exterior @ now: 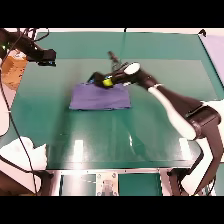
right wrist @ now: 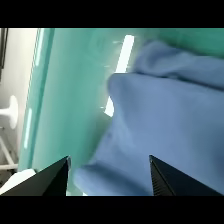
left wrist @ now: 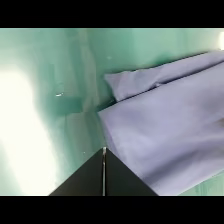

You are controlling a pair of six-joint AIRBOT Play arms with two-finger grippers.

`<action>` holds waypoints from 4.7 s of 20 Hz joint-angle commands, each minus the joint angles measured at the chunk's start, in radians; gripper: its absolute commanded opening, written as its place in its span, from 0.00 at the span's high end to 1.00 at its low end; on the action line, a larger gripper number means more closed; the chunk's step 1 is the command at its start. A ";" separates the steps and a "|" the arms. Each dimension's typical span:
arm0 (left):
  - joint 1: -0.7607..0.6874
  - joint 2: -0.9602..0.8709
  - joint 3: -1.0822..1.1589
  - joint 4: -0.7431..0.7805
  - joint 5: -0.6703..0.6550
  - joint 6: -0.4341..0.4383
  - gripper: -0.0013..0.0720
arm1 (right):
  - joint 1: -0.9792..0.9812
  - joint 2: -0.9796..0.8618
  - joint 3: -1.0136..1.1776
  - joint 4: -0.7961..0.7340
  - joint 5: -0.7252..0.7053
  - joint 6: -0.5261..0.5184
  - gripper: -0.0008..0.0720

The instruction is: Fold the shirts.

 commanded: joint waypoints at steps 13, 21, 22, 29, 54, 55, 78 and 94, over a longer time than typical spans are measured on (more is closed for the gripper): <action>0.005 0.000 0.001 0.006 -0.004 -0.022 0.96 | -0.296 -0.044 -0.215 -0.140 0.273 -0.011 0.23; 0.005 0.000 0.001 0.005 -0.027 -0.021 0.96 | -0.215 0.020 0.019 -0.046 0.401 0.011 0.96; 0.005 0.000 0.001 0.005 -0.031 -0.021 0.96 | -0.246 0.053 0.061 -0.047 0.417 0.028 0.96; 0.005 0.000 0.001 0.004 -0.064 -0.024 0.96 | -0.634 0.285 0.135 -0.078 0.467 0.146 0.96; 0.005 0.000 0.001 -0.008 -0.101 -0.058 0.96 | -1.503 0.552 0.084 -0.948 0.953 0.392 0.96; 0.005 0.000 0.001 -0.008 -0.103 -0.057 0.96 | -1.503 0.559 0.060 -0.970 0.952 0.389 0.96; 0.005 0.042 0.001 -0.056 -0.069 -0.047 0.96 | -1.390 0.570 -0.189 -1.022 0.767 0.438 0.97; -0.116 0.867 -1.144 -0.051 0.146 -0.248 0.96 | -0.577 0.910 -0.971 -0.799 0.298 0.311 0.96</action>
